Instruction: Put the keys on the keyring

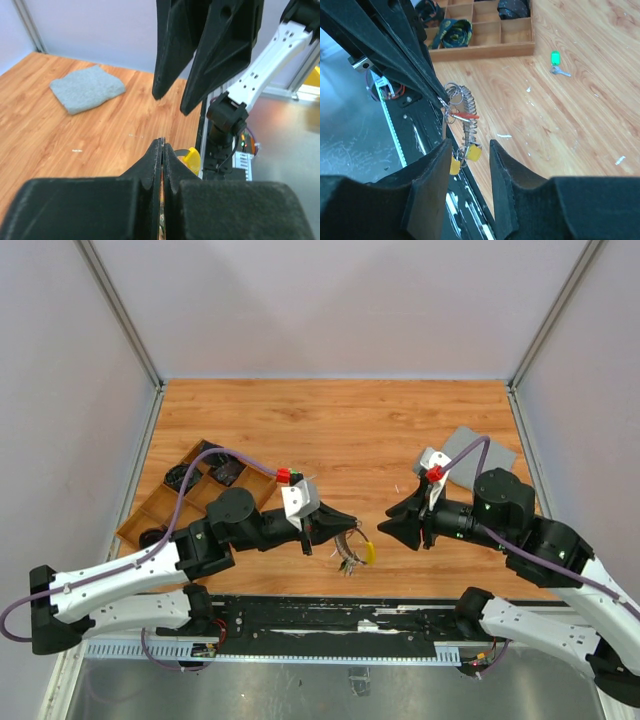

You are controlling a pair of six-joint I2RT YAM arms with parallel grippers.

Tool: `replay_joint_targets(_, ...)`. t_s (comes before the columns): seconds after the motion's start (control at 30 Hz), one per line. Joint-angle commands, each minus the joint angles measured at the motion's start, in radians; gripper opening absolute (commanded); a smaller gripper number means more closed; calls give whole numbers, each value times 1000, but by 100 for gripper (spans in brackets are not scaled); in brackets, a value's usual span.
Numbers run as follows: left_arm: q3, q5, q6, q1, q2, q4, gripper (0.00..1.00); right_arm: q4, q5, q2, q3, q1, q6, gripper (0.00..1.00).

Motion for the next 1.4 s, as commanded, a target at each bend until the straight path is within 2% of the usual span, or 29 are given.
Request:
replay_joint_targets(0.0, -49, -26, -81, -6, -65, 197, 1, 275, -21, -70, -111, 17, 112, 38)
replay_joint_targets(0.17, -91, 21, -137, -6, -97, 294, 0, 347, -31, -110, -158, 18, 68, 35)
replay_joint_targets(0.3, -93, 47, -154, -6, -101, 320, 1, 325, -75, -90, -158, 18, 15, 33)
replay_joint_targets(0.57, -91, 36, -153, -6, -98, 327, 1, 347, -277, -55, -159, 17, -28, 42)
replay_joint_targets(0.97, -91, 49, -157, -7, -82, 350, 1, 434, -302, -33, -186, 17, 3, 48)
replay_joint_targets(1.27, -90, 75, -162, -6, -78, 358, 1, 477, -293, -51, -202, 17, 13, 37)
replay_joint_targets(1.37, -92, 78, -164, -6, -75, 360, 1, 483, -294, -60, -203, 17, 14, 36)
